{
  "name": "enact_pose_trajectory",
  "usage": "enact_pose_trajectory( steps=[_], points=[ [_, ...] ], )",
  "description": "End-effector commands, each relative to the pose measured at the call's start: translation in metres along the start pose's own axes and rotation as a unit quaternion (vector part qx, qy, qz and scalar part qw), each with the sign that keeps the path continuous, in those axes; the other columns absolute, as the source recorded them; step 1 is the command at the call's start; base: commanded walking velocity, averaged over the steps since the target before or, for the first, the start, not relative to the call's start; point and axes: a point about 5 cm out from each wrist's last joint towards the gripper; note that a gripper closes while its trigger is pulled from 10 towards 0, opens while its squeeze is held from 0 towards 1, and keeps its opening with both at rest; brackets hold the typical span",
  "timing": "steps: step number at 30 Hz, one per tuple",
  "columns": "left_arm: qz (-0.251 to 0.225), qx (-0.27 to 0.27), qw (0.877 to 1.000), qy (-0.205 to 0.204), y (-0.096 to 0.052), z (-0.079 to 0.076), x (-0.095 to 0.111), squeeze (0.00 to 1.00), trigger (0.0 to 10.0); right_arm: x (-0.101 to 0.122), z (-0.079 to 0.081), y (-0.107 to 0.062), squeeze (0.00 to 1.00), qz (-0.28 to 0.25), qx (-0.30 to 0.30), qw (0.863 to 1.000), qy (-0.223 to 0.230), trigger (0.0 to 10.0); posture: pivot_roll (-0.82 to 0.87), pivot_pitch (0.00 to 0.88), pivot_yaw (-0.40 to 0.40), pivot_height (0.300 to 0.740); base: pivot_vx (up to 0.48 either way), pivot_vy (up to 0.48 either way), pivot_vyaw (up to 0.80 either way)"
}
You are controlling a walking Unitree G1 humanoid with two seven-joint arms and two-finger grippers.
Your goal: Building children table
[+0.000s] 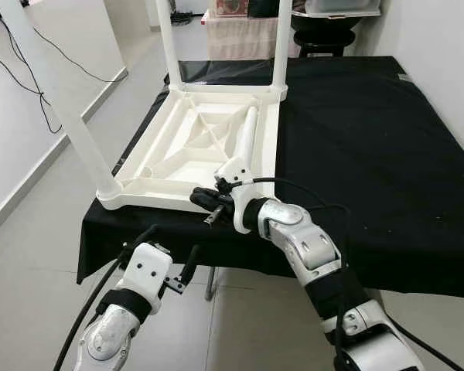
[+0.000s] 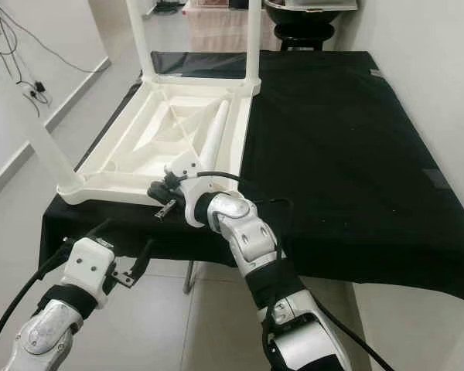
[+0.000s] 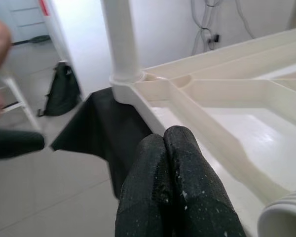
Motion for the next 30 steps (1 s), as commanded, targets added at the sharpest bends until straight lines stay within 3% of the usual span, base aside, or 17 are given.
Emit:
enact_pose_trajectory(
  steps=[1,2,3,4,8,11,15,16,17,20,30],
  points=[
    [0.014,0.003,1.0,0.001,-0.001,0.001,-0.005,0.0,10.0,0.002,0.006,-0.006,0.0,-0.022,0.034,0.999,0.011,0.0,0.03,0.112,0.049,0.74,0.0,0.0,0.0],
    [0.014,0.003,1.0,0.001,-0.001,0.001,-0.005,0.0,10.0,0.002,0.006,-0.006,0.0,-0.022,0.034,0.999,0.011,0.0,0.03,0.112,0.049,0.74,0.0,0.0,0.0],
    [0.014,0.003,1.0,0.001,-0.001,0.001,-0.005,0.0,10.0,0.005,0.008,-0.011,0.0,-0.037,0.051,0.998,0.012,2.7,0.03,0.112,0.049,0.74,0.0,0.0,0.0],
    [0.014,0.003,1.0,0.0,-0.001,0.002,-0.005,0.0,10.0,0.008,0.009,-0.017,0.0,-0.049,0.066,0.997,0.011,10.0,0.02,0.115,0.049,0.74,0.0,0.0,0.0],
    [0.012,0.005,1.0,0.0,0.0,0.003,-0.004,0.0,10.0,0.012,0.012,-0.027,0.0,-0.068,0.086,0.994,0.011,10.0,0.02,0.117,0.05,0.74,0.0,0.0,0.0],
    [0.006,0.014,1.0,-0.005,0.003,0.008,0.0,0.0,10.0,0.01,0.028,-0.038,0.0,-0.079,0.11,0.991,-0.02,10.0,0.02,0.119,0.051,0.74,0.0,0.0,0.0],
    [0.005,0.02,1.0,-0.011,0.004,0.01,0.001,0.0,10.0,-0.005,0.031,-0.035,0.0,-0.037,0.074,0.996,-0.04,10.0,0.01,0.119,0.05,0.74,0.0,0.0,0.0],
    [0.009,0.021,1.0,-0.018,0.004,0.01,0.0,0.0,10.0,-0.019,0.03,-0.035,0.0,-0.009,0.028,0.999,-0.041,10.0,0.01,0.12,0.051,0.74,0.0,0.0,0.0],
    [0.009,0.021,1.0,-0.018,0.004,0.01,0.0,0.0,10.0,-0.019,0.03,-0.035,0.0,-0.009,0.028,0.999,-0.041,10.0,0.01,0.12,0.051,0.74,0.0,0.0,0.0],
    [0.01,0.012,0.999,-0.04,0.003,0.008,0.0,0.0,10.0,-0.036,0.022,-0.041,0.0,0.023,-0.047,0.998,-0.03,10.0,0.01,0.118,0.052,0.74,0.0,0.0,0.0],
    [0.011,0.001,0.999,-0.05,0.003,0.004,-0.002,0.0,10.0,-0.045,0.032,-0.057,0.0,0.023,-0.05,0.998,-0.017,10.0,-0.01,0.12,0.053,0.74,0.204,0.0,0.16]
  ],
)
Point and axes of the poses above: a point about 5 cm out from each wrist's last joint towards the gripper, its own y axis pointing out of the wrist towards the gripper, its own x axis along the axis of the wrist's last joint, z = x × y, and after that the axes turned 11 degrees about -y, right-handed
